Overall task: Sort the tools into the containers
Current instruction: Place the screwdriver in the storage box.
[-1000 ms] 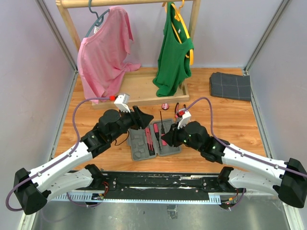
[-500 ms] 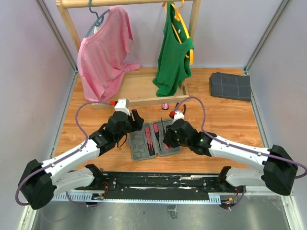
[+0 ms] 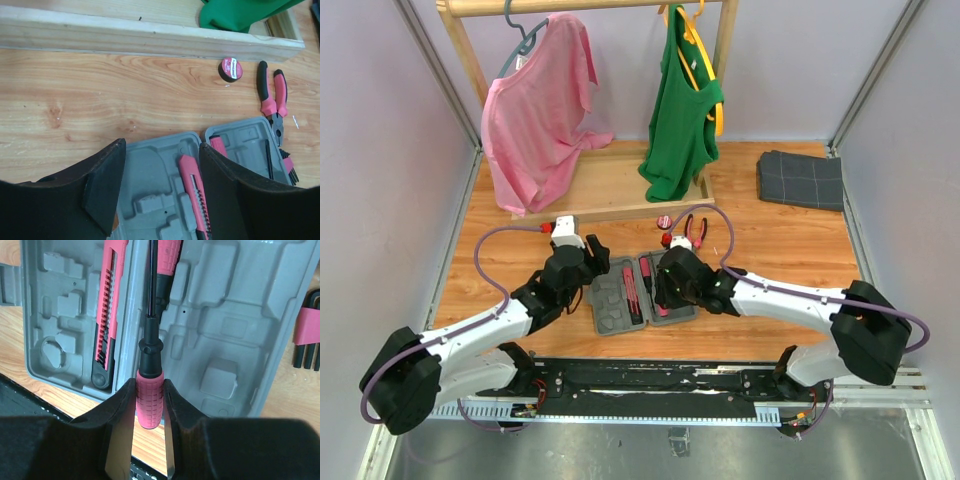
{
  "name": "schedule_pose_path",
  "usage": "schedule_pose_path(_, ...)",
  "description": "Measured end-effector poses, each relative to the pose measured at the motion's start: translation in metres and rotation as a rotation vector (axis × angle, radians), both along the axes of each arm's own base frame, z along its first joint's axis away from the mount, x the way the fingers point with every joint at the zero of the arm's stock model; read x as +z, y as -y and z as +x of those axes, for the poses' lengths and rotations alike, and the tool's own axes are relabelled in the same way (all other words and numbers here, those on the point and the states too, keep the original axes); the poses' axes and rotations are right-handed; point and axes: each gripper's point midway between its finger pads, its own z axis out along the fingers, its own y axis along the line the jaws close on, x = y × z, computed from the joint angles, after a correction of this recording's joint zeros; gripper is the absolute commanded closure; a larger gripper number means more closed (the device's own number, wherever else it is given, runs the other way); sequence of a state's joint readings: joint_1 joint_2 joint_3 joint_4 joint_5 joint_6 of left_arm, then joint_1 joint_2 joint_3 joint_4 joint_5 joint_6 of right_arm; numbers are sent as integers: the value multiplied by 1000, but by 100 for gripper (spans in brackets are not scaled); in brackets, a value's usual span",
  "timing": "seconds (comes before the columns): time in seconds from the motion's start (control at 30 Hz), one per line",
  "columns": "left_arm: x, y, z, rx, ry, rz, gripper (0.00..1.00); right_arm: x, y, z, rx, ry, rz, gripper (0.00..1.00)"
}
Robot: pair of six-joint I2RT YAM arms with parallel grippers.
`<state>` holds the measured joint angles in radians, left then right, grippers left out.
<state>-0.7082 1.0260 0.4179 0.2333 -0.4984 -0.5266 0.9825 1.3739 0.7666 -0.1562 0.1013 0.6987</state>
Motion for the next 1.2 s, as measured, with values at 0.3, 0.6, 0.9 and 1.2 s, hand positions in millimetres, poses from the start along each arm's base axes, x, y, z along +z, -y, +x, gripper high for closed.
schedule_pose_path(0.3, 5, 7, 3, -27, 29, -21, 36, -17, 2, -5, -3, -57, -43, 86)
schedule_pose_path(0.6, -1, 9, 2, -39, 11, -10, 36, -22, 2, -5, -16, -81, -53, 85)
schedule_pose_path(0.9, -10, 10, 2, -43, -11, 11, 36, -38, 6, -7, -26, -119, -88, 77)
schedule_pose_path(1.2, -12, 9, 2, -44, -14, 19, 36, -40, 3, -7, -27, -142, -101, 67)
